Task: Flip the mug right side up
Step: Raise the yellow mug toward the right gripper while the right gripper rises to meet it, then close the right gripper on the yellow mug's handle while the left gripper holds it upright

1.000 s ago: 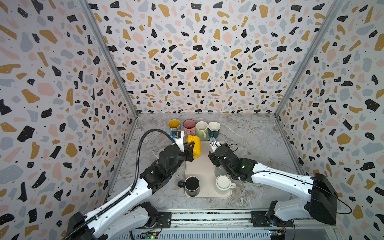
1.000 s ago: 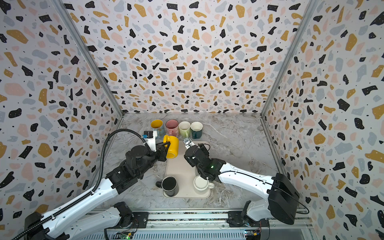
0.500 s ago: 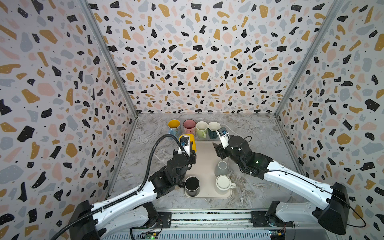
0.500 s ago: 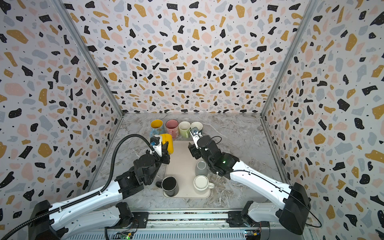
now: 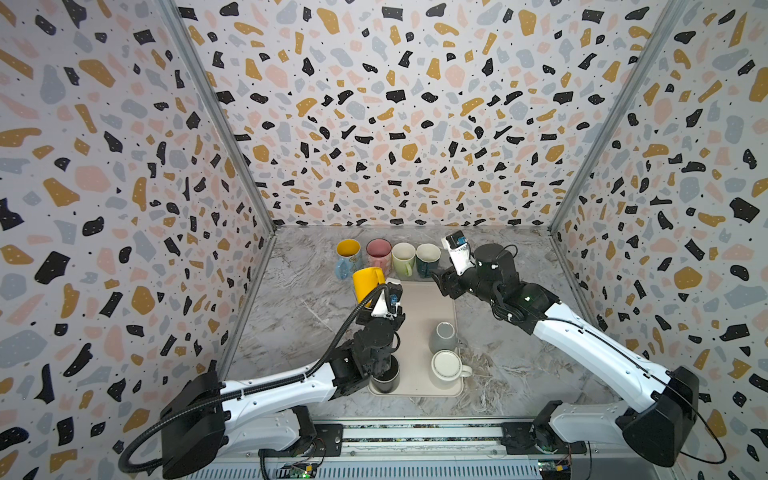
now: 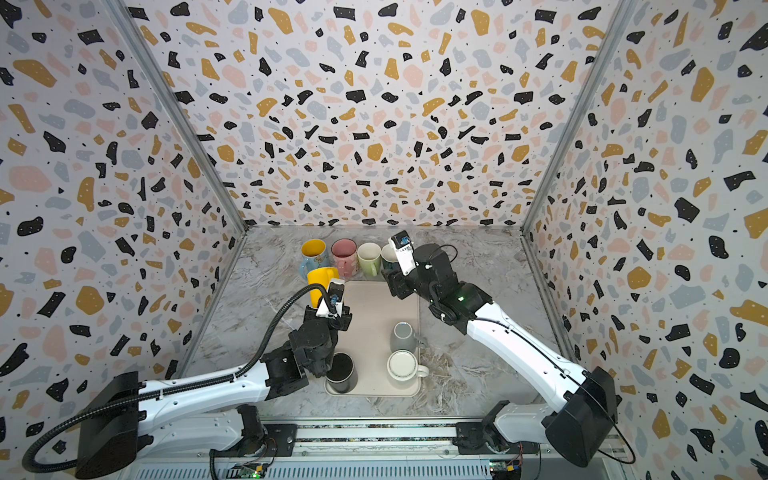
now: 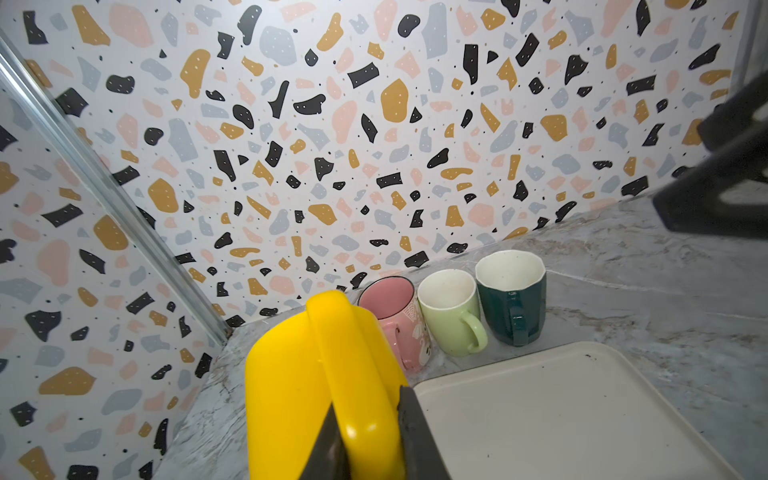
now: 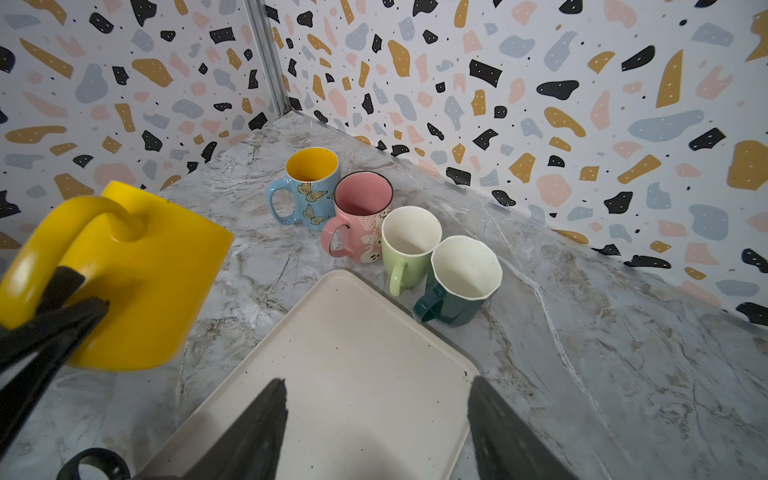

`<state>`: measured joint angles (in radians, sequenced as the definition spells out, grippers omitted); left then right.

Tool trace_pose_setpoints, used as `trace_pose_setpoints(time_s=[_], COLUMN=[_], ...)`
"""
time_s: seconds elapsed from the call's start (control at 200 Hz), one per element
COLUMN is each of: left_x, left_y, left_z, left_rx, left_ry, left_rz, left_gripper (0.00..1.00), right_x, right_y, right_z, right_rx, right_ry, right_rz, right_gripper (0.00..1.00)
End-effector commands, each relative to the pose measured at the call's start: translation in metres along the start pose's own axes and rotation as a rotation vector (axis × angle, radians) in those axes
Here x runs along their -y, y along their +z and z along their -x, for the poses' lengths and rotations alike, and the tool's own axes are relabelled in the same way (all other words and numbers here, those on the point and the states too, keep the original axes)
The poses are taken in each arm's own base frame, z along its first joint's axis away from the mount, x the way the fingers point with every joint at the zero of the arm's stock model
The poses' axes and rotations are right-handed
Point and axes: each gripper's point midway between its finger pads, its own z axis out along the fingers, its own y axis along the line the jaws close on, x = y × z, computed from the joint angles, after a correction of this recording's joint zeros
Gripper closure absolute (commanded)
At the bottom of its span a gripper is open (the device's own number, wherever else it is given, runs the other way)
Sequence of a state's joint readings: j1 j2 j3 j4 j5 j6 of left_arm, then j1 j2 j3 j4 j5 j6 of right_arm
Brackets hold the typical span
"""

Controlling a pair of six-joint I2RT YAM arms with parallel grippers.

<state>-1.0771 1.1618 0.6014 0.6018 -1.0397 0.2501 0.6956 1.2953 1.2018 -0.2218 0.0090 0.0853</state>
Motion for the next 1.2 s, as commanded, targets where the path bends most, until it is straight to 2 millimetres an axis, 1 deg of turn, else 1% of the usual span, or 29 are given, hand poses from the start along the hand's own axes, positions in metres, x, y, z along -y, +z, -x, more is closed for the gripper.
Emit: trace_pose_setpoints(time_s=[0.0,0.13,0.25,0.32,0.466,0.636,0.741,0.786,0.906,1.031,1.196], left_x=[-0.020,-0.011,-0.010,-0.011,-0.005,0.007,0.013,0.019,0.028,0.031,0.039], left_y=[-0.006,-0.007,-0.010,-0.011,-0.012,-0.014,-0.016,-0.015,-0.013,-0.014,-0.013], left_z=[0.018,0.012,0.013,0.013,0.015,0.014,0.012,0.012,0.012,0.016,0.020], left_rx=[0.054,0.044,0.057,0.069,0.084,0.110,0.131,0.129,0.133,0.155,0.176], left_ry=[-0.039,0.030,0.032,0.024,0.076,0.153,0.189,0.225,0.235,0.227,0.279], left_rz=[0.133,0.158,0.182,0.194,0.210,0.229,0.247,0.245,0.236,0.224,0.211], left_gripper=[1.00,1.00,1.00,1.00,1.00,1.00,1.00,1.00,1.00,1.00,1.00], right_x=[-0.007,-0.005,-0.006,-0.009,-0.011,-0.008,-0.012,-0.014,-0.019,-0.027,-0.035], right_y=[-0.005,0.002,0.009,0.013,0.017,0.021,0.022,0.022,0.024,0.024,0.028], right_z=[0.012,0.019,0.023,0.025,0.029,0.033,0.036,0.036,0.033,0.023,0.012], right_rx=[-0.004,-0.002,-0.025,-0.036,-0.047,-0.070,-0.082,-0.085,-0.104,-0.142,-0.190], right_ry=[0.006,0.004,0.007,0.003,0.017,0.010,-0.016,-0.025,-0.038,-0.050,-0.043], right_rz=[0.083,0.126,0.183,0.236,0.341,0.415,0.452,0.468,0.508,0.573,0.642], right_gripper=[0.30,0.30,0.30,0.29,0.28,0.27,0.26,0.26,0.26,0.25,0.24])
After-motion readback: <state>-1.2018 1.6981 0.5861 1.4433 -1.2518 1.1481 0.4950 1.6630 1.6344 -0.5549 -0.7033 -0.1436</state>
